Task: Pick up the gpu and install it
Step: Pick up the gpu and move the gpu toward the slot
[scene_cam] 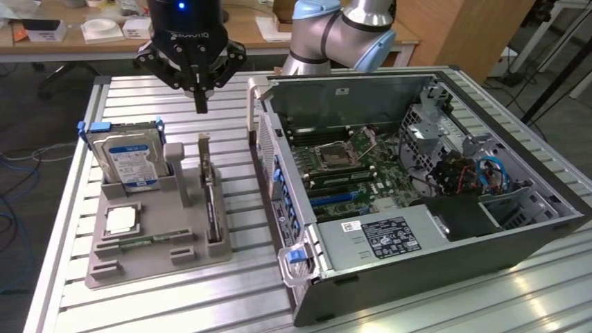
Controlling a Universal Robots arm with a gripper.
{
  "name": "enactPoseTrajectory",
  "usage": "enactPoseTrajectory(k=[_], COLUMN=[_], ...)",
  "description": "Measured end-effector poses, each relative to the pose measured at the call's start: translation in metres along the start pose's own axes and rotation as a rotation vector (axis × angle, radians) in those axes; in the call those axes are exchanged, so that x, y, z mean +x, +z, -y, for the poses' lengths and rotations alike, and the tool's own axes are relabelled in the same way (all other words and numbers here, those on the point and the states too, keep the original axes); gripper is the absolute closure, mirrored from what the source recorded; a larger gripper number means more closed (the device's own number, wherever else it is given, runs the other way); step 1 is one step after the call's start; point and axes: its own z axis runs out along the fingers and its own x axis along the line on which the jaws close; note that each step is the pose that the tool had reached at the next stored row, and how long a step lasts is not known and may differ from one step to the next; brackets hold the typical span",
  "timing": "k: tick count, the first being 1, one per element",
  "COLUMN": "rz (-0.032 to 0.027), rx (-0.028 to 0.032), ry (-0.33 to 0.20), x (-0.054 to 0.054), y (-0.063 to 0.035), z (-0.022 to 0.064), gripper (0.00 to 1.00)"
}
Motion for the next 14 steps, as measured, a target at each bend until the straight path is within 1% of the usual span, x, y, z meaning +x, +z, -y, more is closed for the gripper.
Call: enactPoseTrajectory(k=[7, 9, 10, 11, 12, 14], rz=[0.0, 0.0001, 0.0, 0.0, 0.0, 0.0], rx=[0.0, 0.0, 0.0, 0.0, 0.0, 0.0], ry=[0.0, 0.0, 0.0, 0.0, 0.0, 0.0], x=[0.0, 0.0, 0.0, 0.0, 0.0, 0.0], y=[0.0, 0.0, 0.0, 0.0, 0.0, 0.0], z=[0.0, 0.0, 0.0, 0.0, 0.0, 0.0], gripper=[0.89, 0.77, 0.77, 0.71, 0.71, 0.59])
